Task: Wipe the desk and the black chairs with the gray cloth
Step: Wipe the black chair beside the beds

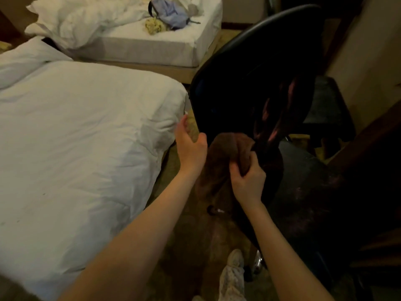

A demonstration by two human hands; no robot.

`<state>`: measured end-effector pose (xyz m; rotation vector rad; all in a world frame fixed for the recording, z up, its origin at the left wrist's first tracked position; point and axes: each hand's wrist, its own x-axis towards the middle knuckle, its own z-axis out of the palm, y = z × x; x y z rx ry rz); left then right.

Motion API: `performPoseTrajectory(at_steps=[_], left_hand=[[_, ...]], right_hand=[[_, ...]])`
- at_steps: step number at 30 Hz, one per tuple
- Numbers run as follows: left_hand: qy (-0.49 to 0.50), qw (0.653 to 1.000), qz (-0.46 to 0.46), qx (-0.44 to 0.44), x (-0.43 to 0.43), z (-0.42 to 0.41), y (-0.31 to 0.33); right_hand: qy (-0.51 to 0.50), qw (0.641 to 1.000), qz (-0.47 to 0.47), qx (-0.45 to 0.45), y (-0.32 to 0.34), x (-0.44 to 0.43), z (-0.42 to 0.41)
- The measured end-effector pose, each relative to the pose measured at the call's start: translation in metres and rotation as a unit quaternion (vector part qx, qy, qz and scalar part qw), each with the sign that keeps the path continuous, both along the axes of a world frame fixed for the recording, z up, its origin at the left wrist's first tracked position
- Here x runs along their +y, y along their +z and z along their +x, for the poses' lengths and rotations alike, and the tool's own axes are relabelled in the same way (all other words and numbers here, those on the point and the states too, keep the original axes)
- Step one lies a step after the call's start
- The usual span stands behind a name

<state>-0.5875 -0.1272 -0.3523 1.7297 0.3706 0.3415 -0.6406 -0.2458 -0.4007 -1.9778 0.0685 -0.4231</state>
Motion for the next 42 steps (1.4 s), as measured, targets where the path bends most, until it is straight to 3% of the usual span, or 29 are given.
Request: performPoseTrajectory(at_steps=[5,8,11,16,18,23,27,31,33,35,38,39,42], left_hand=[[-0.01,0.958,0.224,-0.18,-0.012,0.002,0.048],[-0.012,0.943,0.291,-0.159,-0.006,0.018,0.066],[-0.025,0.955,0.277,-0.107,-0.002,0.035,0.072],[-0.003,0.953,0.279,-0.119,-0.01,0.038,0.061],[-0.006,0.948,0.296,-0.12,-0.004,0.041,0.056],[-0.015,0.94,0.316,-0.125,-0.003,0.042,0.052],[-0.012,0.929,0.347,-0.13,-0.001,0.042,0.049],[0.0,0.916,0.371,-0.151,-0.005,0.042,0.045],[0.02,0.902,0.399,-0.166,-0.006,0.043,0.041],[0.018,0.857,0.477,-0.192,-0.01,0.039,0.035],[-0.114,0.778,0.568,-0.241,-0.027,0.032,0.025],[-0.152,0.771,0.575,-0.228,-0.032,0.033,0.024],[-0.193,0.807,0.545,-0.122,-0.039,0.047,0.028]], right_hand=[[-0.049,0.995,0.025,-0.084,0.076,0.006,0.024],[-0.143,0.975,0.092,-0.142,0.103,0.003,0.035],[-0.183,0.965,0.075,-0.174,0.115,-0.002,0.056],[-0.046,0.996,-0.081,0.011,0.07,0.036,0.08],[-0.043,0.993,-0.105,0.022,0.055,0.045,0.079],[-0.073,0.996,-0.045,0.01,0.038,0.036,0.08],[-0.087,0.984,0.038,0.149,-0.016,0.012,0.065],[-0.047,0.95,0.018,0.309,-0.056,-0.024,0.059],[-0.04,0.938,0.03,0.344,-0.059,-0.033,0.06],[-0.058,0.94,0.062,0.33,-0.056,-0.036,0.06],[-0.12,0.958,0.106,0.238,-0.027,-0.035,0.066],[-0.128,0.966,0.126,0.188,-0.011,-0.033,0.071],[-0.114,0.981,0.151,0.031,0.041,-0.03,0.091]])
